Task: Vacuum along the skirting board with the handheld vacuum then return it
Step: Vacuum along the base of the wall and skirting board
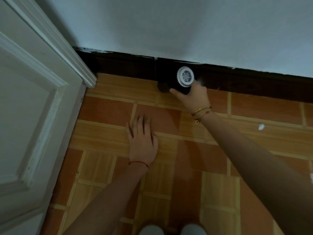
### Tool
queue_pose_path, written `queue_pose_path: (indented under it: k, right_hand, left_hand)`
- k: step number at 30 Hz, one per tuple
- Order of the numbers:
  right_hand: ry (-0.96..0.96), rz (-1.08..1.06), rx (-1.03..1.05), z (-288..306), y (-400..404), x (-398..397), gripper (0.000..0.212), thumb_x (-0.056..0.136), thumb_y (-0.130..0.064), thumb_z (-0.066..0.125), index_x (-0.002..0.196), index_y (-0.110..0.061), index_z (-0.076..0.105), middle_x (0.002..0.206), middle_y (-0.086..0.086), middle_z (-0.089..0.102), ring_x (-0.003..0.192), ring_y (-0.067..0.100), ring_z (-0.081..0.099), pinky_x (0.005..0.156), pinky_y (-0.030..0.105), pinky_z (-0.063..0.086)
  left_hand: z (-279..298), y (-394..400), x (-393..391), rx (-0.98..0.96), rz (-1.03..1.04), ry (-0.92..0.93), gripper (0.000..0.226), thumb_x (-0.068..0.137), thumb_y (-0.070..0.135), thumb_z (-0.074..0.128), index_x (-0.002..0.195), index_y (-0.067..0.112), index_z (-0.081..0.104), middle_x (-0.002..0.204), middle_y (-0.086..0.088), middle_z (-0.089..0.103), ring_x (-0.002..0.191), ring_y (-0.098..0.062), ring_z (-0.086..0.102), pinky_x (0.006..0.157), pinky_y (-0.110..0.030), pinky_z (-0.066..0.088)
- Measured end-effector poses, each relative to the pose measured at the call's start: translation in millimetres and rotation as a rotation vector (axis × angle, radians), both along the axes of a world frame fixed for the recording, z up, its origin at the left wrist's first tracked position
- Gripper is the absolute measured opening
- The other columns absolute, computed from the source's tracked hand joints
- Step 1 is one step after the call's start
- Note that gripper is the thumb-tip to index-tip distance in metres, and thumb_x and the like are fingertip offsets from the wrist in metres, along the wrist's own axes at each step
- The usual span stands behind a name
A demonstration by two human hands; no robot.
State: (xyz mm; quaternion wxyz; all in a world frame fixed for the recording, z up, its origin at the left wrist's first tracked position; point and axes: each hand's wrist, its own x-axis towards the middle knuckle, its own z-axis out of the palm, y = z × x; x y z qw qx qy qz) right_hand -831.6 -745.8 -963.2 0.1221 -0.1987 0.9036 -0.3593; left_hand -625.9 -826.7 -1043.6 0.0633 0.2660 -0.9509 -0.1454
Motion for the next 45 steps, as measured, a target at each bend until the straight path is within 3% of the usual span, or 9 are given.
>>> queue_pose_path:
  k: [9, 15, 21, 25, 27, 31, 36, 41, 45]
  right_hand:
    - [-0.026, -0.278, 0.104, 16, 85, -6, 0.068, 0.075, -0.053, 0.070, 0.125, -0.011, 0.053, 0.116, 0.010, 0.065, 0.109, 0.025, 0.060, 0.086, 0.035, 0.051]
    - [0.013, -0.317, 0.207, 23, 96, 3, 0.072, 0.076, -0.058, 0.066, 0.132, -0.018, 0.046, 0.114, 0.012, 0.066, 0.103, 0.031, 0.063, 0.083, 0.046, 0.055]
    - [-0.060, -0.221, 0.222, 30, 124, 5, 0.061, 0.077, -0.050, 0.070, 0.124, -0.015, 0.054, 0.113, 0.007, 0.068, 0.106, 0.023, 0.062, 0.085, 0.026, 0.048]
    - [-0.010, -0.273, 0.353, 33, 155, 12, 0.069, 0.077, -0.056, 0.066, 0.131, -0.019, 0.044, 0.111, 0.008, 0.067, 0.100, 0.028, 0.063, 0.083, 0.043, 0.055]
    - [-0.023, -0.259, 0.334, 33, 167, 14, 0.070, 0.076, -0.057, 0.066, 0.131, -0.018, 0.045, 0.107, 0.003, 0.068, 0.097, 0.024, 0.063, 0.082, 0.039, 0.055]
    - [-0.078, -0.233, 0.304, 44, 177, 8, 0.051, 0.080, -0.043, 0.070, 0.117, -0.012, 0.057, 0.085, -0.005, 0.061, 0.075, 0.013, 0.057, 0.074, 0.026, 0.050]
    - [-0.069, -0.236, 0.394, 48, 193, -2, 0.063, 0.076, -0.053, 0.068, 0.125, -0.017, 0.051, 0.109, 0.006, 0.067, 0.101, 0.024, 0.061, 0.085, 0.036, 0.052]
    - [-0.099, -0.101, 0.403, 49, 204, -15, 0.061, 0.076, -0.054, 0.068, 0.122, -0.016, 0.052, 0.104, 0.003, 0.067, 0.083, 0.016, 0.061, 0.079, 0.029, 0.051]
    - [-0.037, -0.147, 0.358, 36, 212, -29, 0.066, 0.075, -0.057, 0.067, 0.126, -0.018, 0.050, 0.111, 0.005, 0.068, 0.102, 0.024, 0.063, 0.086, 0.041, 0.054]
  left_hand:
    - [-3, -1, 2, -0.016, -0.041, -0.021, 0.057, 0.097, 0.029, 0.028, 0.149, 0.008, 0.036, 0.156, -0.014, 0.036, 0.150, -0.029, 0.023, 0.120, -0.063, 0.009]
    - [10, 22, -8, 0.041, -0.246, 0.015, 0.055, 0.095, 0.025, 0.026, 0.148, 0.012, 0.039, 0.155, -0.009, 0.038, 0.149, -0.024, 0.025, 0.121, -0.060, 0.010]
    - [7, 54, -31, 0.095, -0.384, 0.009, 0.058, 0.093, 0.026, 0.028, 0.149, 0.012, 0.037, 0.156, -0.009, 0.036, 0.148, -0.024, 0.026, 0.122, -0.059, 0.009]
    - [2, 75, -44, 0.129, -0.416, 0.006, 0.057, 0.094, 0.027, 0.028, 0.149, 0.013, 0.037, 0.155, -0.008, 0.037, 0.148, -0.023, 0.025, 0.121, -0.061, 0.009]
    - [1, 83, -48, 0.119, -0.432, -0.006, 0.057, 0.096, 0.028, 0.028, 0.149, 0.013, 0.037, 0.156, -0.006, 0.036, 0.148, -0.022, 0.024, 0.121, -0.063, 0.009]
    - [6, 90, -53, 0.080, -0.488, -0.028, 0.058, 0.094, 0.030, 0.027, 0.149, 0.012, 0.038, 0.156, -0.007, 0.036, 0.149, -0.024, 0.023, 0.120, -0.064, 0.009]
    - [14, 95, -63, 0.070, -0.531, -0.033, 0.056, 0.098, 0.030, 0.028, 0.150, 0.012, 0.036, 0.158, -0.008, 0.033, 0.150, -0.023, 0.023, 0.122, -0.061, 0.005]
    - [13, 108, -73, 0.054, -0.464, -0.059, 0.057, 0.098, 0.032, 0.023, 0.149, 0.011, 0.037, 0.155, -0.010, 0.038, 0.147, -0.025, 0.029, 0.121, -0.062, 0.007]
    - [5, 122, -73, 0.012, -0.412, -0.068, 0.056, 0.098, 0.030, 0.025, 0.148, 0.011, 0.039, 0.153, -0.011, 0.039, 0.147, -0.027, 0.029, 0.118, -0.064, 0.013]
